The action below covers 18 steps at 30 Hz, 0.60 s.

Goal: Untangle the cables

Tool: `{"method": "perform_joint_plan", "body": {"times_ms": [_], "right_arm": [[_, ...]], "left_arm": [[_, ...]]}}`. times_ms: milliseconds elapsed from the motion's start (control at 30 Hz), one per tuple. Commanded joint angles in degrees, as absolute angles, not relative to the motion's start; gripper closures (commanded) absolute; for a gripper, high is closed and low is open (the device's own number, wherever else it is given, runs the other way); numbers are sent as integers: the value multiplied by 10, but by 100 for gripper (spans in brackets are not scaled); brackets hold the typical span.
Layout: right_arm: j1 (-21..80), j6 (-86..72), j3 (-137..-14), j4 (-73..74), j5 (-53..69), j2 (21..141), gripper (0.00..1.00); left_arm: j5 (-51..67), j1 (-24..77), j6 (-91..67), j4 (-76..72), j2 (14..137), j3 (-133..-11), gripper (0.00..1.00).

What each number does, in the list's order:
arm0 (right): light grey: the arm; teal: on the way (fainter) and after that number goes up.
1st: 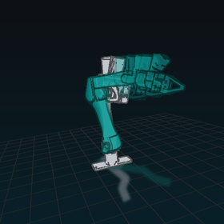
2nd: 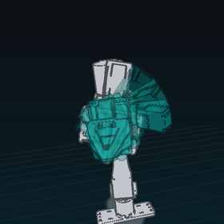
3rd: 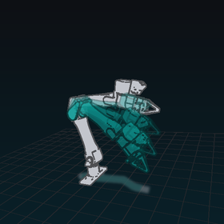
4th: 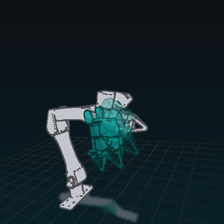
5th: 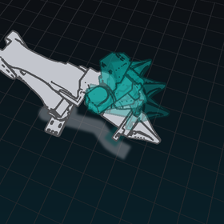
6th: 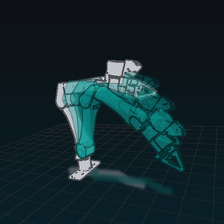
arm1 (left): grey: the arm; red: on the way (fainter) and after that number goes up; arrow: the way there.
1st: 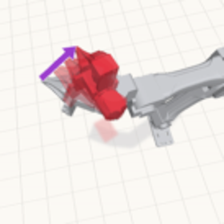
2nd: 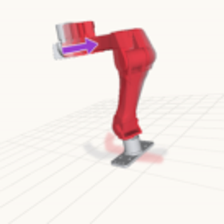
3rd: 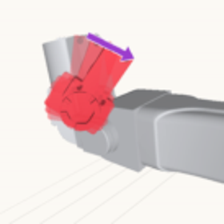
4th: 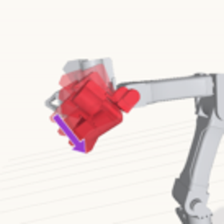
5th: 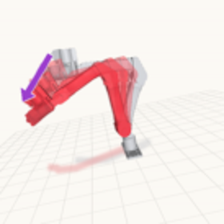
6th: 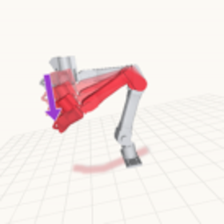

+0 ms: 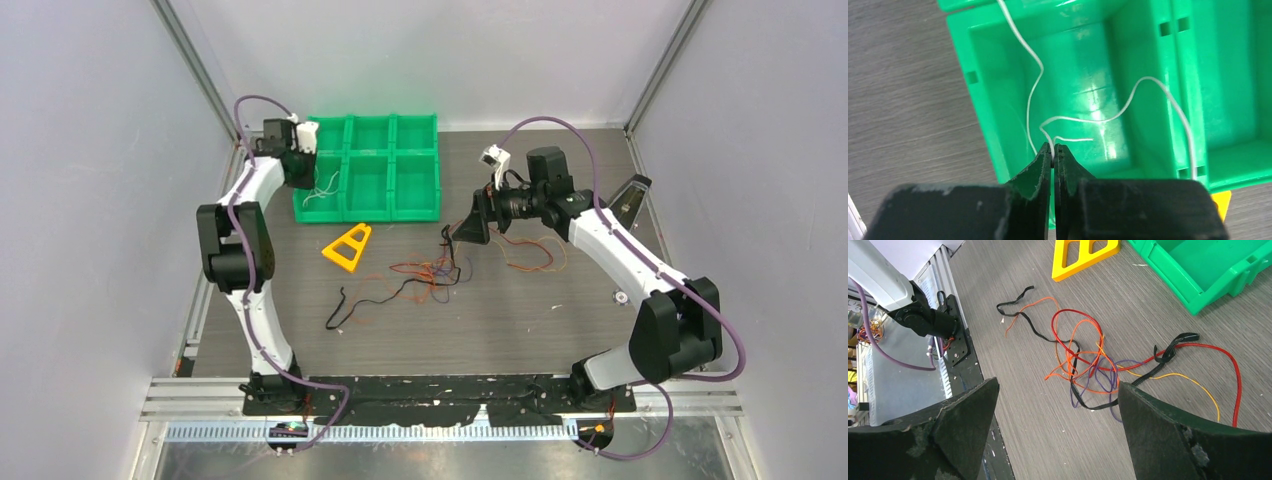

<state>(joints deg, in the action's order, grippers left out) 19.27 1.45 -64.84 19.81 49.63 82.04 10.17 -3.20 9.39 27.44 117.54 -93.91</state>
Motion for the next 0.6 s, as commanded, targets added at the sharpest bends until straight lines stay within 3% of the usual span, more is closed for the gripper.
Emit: {"method": "perform_joint_plan", "body": {"times_ms": [0, 67, 133, 333, 567], "right_arm": [[191, 22, -671, 194, 504, 828, 5], [191, 23, -673, 197, 504, 827, 5], [191, 28, -671, 202, 503, 823, 5], [191, 29, -670, 204, 510, 829, 5], [191, 17, -680, 197, 514, 840, 5]], "left_arm": [[126, -23, 131, 278, 1172, -974, 81], [140, -28, 127, 272, 1154, -975, 61], [146, -34, 123, 267, 1130, -980, 50], [161, -51, 114, 265, 1086, -1015, 49], [125, -49, 37, 294, 1170, -1117, 53]]}}
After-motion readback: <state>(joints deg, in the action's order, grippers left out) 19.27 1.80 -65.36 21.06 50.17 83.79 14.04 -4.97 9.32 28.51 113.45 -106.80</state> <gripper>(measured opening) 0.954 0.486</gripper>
